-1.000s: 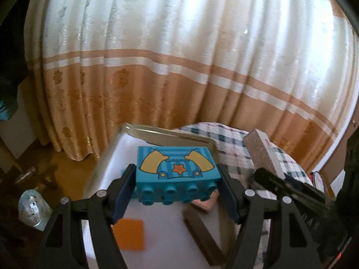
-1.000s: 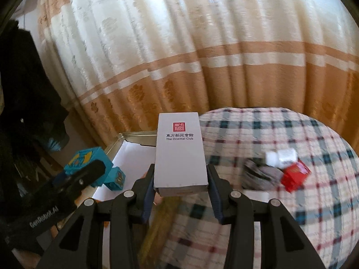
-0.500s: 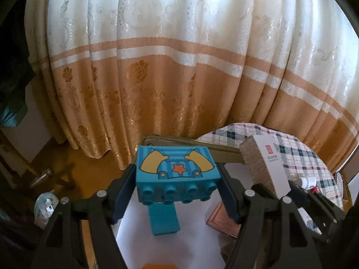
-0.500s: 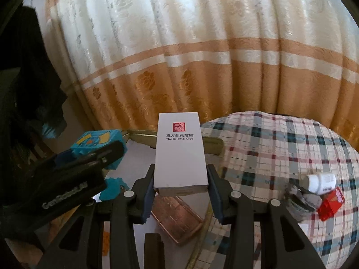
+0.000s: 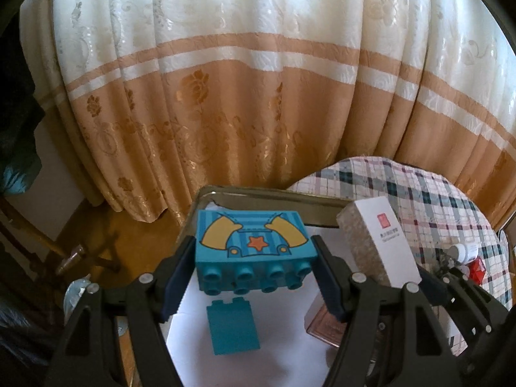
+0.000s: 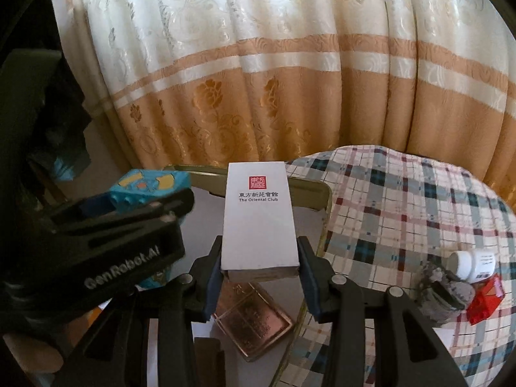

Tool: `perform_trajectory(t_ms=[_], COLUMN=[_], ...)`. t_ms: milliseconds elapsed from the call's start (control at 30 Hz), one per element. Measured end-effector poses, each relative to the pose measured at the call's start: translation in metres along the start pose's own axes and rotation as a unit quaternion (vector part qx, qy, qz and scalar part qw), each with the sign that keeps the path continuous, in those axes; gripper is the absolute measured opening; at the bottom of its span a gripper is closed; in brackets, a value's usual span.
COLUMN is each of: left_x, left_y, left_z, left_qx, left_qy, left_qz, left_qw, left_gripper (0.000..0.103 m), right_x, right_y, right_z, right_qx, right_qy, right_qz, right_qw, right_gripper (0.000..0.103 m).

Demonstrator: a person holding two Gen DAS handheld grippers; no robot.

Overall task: Organize rigid objects
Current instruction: 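Open the left tool to drop the block while the right tool releases the box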

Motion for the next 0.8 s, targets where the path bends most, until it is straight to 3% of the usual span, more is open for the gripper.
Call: perform_trajectory(t_ms=[200, 267, 333, 400, 467, 667, 800], left_x=[0.002, 0.003, 0.004, 0.005, 0.005, -0.004, -0.013], left_y=[-0.006, -0.002, 0.005, 0.017, 0.023, 0.027, 0.045], left_z=[0.002, 0.001, 0.001, 0.000, -0.002, -0.002, 0.013], left_qx=[0.004, 0.013, 0.020, 0.028, 0.032, 0.020, 0.012], left_qy=[0.000, -0.002, -0.003, -0.003, 0.004, 0.035, 0.023], left_qz=[-0.008, -0.004, 0.013, 0.038, 0.047, 0.045, 0.065], left_qw=[1.0000, 0.9999, 0.9997, 0.9989, 0.9984, 0.9982, 0.9975], left_gripper=[0.074, 0.094, 0.101, 0.102, 0.102, 0.102, 0.102], right_x=[-0.002, -0.003, -0.004, -0.008, -0.012, -0.024, -0.031], right_y=[0.003, 0.006, 0.012, 0.023, 0.033, 0.062, 0.075], right_z=[0.008, 0.010, 0.011, 0.013, 0.018, 0.049, 0.070], right_qx=[0.035, 0.048, 0.057, 0.051, 0.034, 0.003, -0.033], right_qy=[-0.019, -0.028, -0.034, -0.040, -0.048, -0.101, -0.131], right_qz=[0.010, 0.017, 0.027, 0.051, 0.074, 0.119, 0.137], right_qw=[0.999, 0.998, 0.997, 0.997, 0.996, 0.988, 0.981], right_gripper=[0.049, 0.053, 0.059, 0.066, 0.080, 0.080, 0.081])
Point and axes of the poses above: each gripper's, at about its wrist camera, not at the fingertips, and y roughly against the way its jaws point, z to its right, x to its top, the point moved 1 cm from there along -y, roughly the way its jaws point
